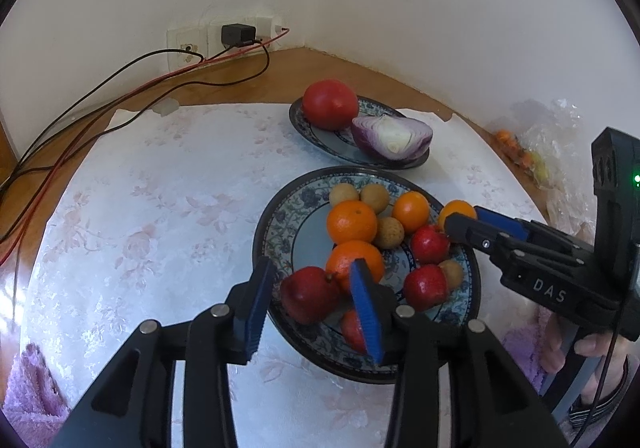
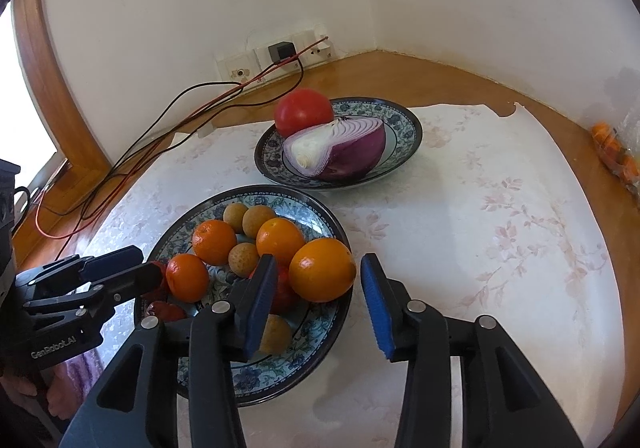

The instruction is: Organize fruits

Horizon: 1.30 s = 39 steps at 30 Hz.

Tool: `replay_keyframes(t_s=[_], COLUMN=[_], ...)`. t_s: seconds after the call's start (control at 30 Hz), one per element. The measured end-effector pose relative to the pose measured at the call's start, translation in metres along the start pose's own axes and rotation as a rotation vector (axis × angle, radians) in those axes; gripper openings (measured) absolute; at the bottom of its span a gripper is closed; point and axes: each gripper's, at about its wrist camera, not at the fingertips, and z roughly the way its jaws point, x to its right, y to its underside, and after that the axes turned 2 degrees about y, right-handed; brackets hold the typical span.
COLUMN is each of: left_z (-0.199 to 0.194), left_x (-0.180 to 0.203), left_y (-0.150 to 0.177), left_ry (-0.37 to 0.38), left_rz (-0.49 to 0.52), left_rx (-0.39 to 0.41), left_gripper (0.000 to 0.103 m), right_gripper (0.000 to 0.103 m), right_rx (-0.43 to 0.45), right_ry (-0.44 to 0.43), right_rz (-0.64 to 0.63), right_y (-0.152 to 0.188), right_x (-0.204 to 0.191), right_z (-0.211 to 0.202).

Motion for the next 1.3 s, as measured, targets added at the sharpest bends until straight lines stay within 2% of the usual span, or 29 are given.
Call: replay_keyframes(t_s=[0.4, 0.6, 1.3], left_z=[-0.016, -0.026, -0.039], left_x=[-0.002, 0.000, 0.004], left_y=[0.005, 0.011, 0.049], left_ry=[0.000, 0.001, -0.019], left_rz=[-0.025, -0.033, -0.068], left_rx=[0.006, 0.008, -0.057], left_gripper=[0.046, 0.048, 0.048], right_gripper=[0.045, 0.052, 0.053], right_rx=[0.023, 0.035, 0.012], right_ry=[-0.001, -0.008, -0.005], right_rz=[0.004, 0.006, -0.046], right_y=[0.007, 0.016, 0.055], right_x=[-0.005, -0.012, -0.045], right_z=[-0.021, -0.037, -0.066])
